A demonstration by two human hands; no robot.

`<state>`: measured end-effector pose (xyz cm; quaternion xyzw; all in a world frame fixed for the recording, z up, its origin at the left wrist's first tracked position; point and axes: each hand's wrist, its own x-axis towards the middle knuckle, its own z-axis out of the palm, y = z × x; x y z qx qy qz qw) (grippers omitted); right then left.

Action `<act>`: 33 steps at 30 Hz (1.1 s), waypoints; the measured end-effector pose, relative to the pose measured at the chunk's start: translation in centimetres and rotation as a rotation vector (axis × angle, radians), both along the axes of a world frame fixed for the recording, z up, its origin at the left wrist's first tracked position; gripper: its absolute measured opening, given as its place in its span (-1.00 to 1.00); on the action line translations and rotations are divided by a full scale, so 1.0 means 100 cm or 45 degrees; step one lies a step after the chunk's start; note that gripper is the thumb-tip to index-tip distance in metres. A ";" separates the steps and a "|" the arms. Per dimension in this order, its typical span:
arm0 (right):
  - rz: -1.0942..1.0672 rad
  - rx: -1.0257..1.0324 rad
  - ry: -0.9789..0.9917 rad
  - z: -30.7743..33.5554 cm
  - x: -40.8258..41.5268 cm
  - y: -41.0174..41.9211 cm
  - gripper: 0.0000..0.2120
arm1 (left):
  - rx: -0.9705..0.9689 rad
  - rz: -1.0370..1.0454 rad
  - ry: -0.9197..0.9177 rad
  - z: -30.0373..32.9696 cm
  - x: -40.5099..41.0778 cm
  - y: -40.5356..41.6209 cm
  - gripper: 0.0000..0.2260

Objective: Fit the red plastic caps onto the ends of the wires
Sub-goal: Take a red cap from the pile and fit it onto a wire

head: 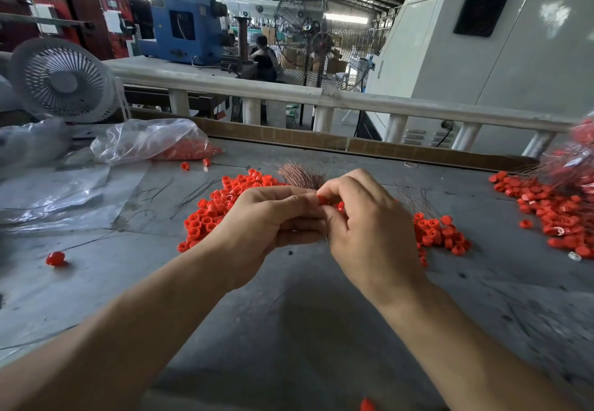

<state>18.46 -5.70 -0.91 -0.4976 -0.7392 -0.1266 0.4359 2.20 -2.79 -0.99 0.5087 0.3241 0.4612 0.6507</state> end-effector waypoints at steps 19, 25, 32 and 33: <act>0.069 0.018 0.003 -0.003 0.002 0.008 -0.93 | 0.003 0.007 0.084 0.002 0.000 0.000 -0.76; 0.046 0.050 -0.021 -0.001 0.003 0.004 -0.91 | 0.076 0.051 0.058 0.000 -0.003 0.003 -0.77; 0.151 0.063 0.071 -0.004 0.004 0.004 -0.85 | 0.088 0.075 0.018 0.000 -0.003 0.004 -0.83; 0.165 0.075 0.089 -0.004 0.004 0.004 -0.86 | 0.087 0.073 0.010 0.001 -0.003 0.004 -0.84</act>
